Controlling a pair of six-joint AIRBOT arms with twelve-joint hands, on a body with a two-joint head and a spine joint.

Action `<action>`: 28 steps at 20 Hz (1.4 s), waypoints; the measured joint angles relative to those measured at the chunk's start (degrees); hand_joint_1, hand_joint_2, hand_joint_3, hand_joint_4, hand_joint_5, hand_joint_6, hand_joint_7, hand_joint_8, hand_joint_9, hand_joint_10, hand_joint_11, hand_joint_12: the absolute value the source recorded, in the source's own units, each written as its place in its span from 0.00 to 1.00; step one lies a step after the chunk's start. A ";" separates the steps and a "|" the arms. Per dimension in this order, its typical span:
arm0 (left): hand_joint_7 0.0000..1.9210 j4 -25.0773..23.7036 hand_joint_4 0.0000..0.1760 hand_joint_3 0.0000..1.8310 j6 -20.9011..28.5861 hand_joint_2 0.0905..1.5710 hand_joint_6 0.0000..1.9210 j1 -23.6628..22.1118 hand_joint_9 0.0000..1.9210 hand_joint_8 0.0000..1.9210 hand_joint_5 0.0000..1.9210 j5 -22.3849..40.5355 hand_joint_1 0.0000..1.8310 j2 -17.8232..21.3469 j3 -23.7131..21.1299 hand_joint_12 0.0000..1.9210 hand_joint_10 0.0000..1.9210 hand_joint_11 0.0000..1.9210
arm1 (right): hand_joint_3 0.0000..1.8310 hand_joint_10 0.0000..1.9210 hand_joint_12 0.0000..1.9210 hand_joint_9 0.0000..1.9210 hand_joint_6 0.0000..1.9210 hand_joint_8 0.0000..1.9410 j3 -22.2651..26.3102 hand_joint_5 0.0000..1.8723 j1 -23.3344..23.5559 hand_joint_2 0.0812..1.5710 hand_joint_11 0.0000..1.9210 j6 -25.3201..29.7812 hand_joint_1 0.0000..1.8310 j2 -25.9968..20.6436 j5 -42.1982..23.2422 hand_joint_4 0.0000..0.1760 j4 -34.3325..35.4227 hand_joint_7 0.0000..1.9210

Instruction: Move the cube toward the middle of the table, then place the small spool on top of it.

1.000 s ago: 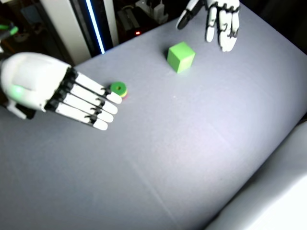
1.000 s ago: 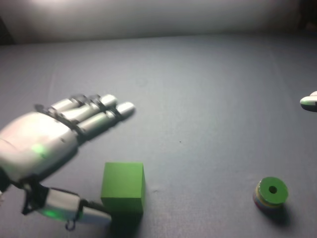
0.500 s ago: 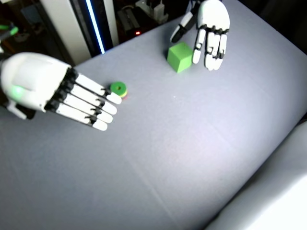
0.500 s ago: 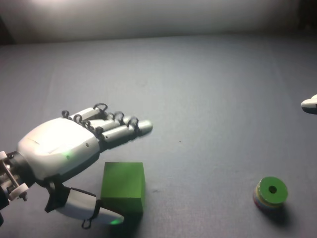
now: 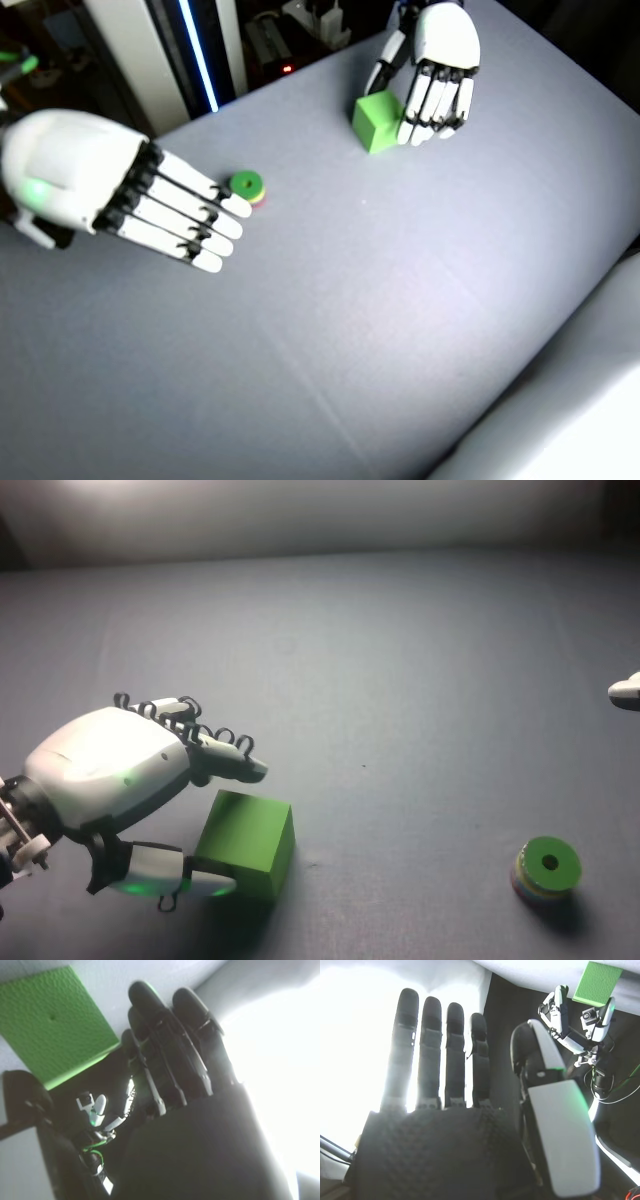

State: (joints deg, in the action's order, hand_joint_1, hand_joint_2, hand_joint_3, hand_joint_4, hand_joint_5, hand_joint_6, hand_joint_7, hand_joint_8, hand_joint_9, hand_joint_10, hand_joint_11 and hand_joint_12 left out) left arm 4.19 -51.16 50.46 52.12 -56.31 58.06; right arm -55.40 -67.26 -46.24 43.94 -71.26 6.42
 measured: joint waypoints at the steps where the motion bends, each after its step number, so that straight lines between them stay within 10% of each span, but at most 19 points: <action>1: 0.49 0.44 0.00 0.00 0.02 0.60 0.01 0.00 0.33 0.04 0.43 0.17 0.50 0.00 0.24 0.82 0.61 0.24 | 0.00 0.00 0.11 0.31 0.00 0.00 0.00 0.30 0.00 0.83 0.28 -0.02 0.38 0.00 0.00 0.00 0.00 0.31; 2: 0.49 0.83 0.00 0.00 0.28 0.61 0.01 0.00 0.36 0.17 0.48 0.33 0.53 0.00 0.50 0.88 0.65 0.29 | 0.00 0.00 0.11 0.31 0.00 0.00 0.00 0.29 0.00 0.83 0.28 0.00 0.37 0.00 0.00 0.00 0.00 0.31; 3: 0.48 1.29 0.62 0.00 0.66 0.65 0.33 0.00 0.39 0.29 0.55 0.57 0.57 0.00 0.74 0.91 0.69 0.32 | 0.00 0.00 0.11 0.30 0.00 0.00 0.00 0.29 0.00 0.83 0.28 0.00 0.38 0.00 0.00 0.00 0.00 0.31; 4: 0.52 1.44 0.57 0.00 1.33 0.66 0.41 0.00 0.44 0.28 0.56 0.81 0.58 0.00 0.94 0.87 0.64 0.33 | 0.00 0.00 0.11 0.32 0.00 0.00 0.00 0.30 0.00 0.83 0.29 0.00 0.40 0.00 0.00 0.00 0.11 0.32; 5: 0.55 1.38 0.27 0.00 1.38 0.66 0.42 0.02 0.44 0.32 0.56 1.09 0.60 0.00 1.05 0.91 0.71 0.31 | 0.00 0.00 0.11 0.31 0.00 0.00 0.00 0.30 0.00 0.82 0.29 0.00 0.41 0.00 0.00 0.00 0.22 0.31; 7: 0.56 1.33 0.00 0.00 1.60 0.67 0.43 0.02 0.45 0.34 0.56 1.03 0.61 0.00 1.05 0.89 0.70 0.30 | 0.00 0.00 0.11 0.31 0.00 0.00 0.00 0.29 0.00 0.83 0.29 0.02 0.41 0.00 0.00 0.00 0.24 0.31; 14: 0.54 1.27 0.00 0.00 2.21 0.64 0.36 0.20 0.47 0.42 0.60 1.11 0.63 0.04 1.09 0.91 0.73 0.36 | 0.00 0.00 0.11 0.31 0.00 0.00 0.00 0.29 -0.02 0.83 0.28 0.02 0.41 0.13 0.00 0.00 0.28 0.31; 15: 0.55 1.16 0.00 0.00 2.43 0.66 0.27 0.20 0.47 0.54 0.60 1.16 0.68 0.04 1.11 0.89 0.69 0.33 | 0.00 0.00 0.11 0.30 0.00 0.00 0.00 0.29 -0.02 0.82 0.28 0.02 0.41 0.13 -0.02 0.00 0.33 0.31; 17: 0.54 0.96 0.00 0.00 3.23 0.68 0.41 0.20 0.47 0.57 0.51 1.64 0.68 0.07 1.18 0.87 0.58 0.32 | 0.00 0.00 0.11 0.31 0.00 0.00 0.00 0.28 -0.02 0.83 0.28 0.02 0.41 0.13 0.00 0.00 0.37 0.31; 28: 0.52 2.75 0.18 0.00 3.41 0.70 0.55 -5.70 0.53 0.51 0.47 6.12 0.66 -2.54 5.29 0.54 0.03 0.26 | 0.00 0.00 0.11 0.31 0.00 0.00 -0.66 0.29 -0.07 0.83 0.27 0.09 0.41 0.70 -0.02 0.00 0.15 0.31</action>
State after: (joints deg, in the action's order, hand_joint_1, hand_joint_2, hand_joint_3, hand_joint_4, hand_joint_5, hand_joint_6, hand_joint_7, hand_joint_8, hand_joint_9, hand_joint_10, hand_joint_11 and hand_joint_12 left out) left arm 6.94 -47.75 44.75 58.24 -58.85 63.35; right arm -56.05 -67.33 -46.15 44.64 -71.29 6.57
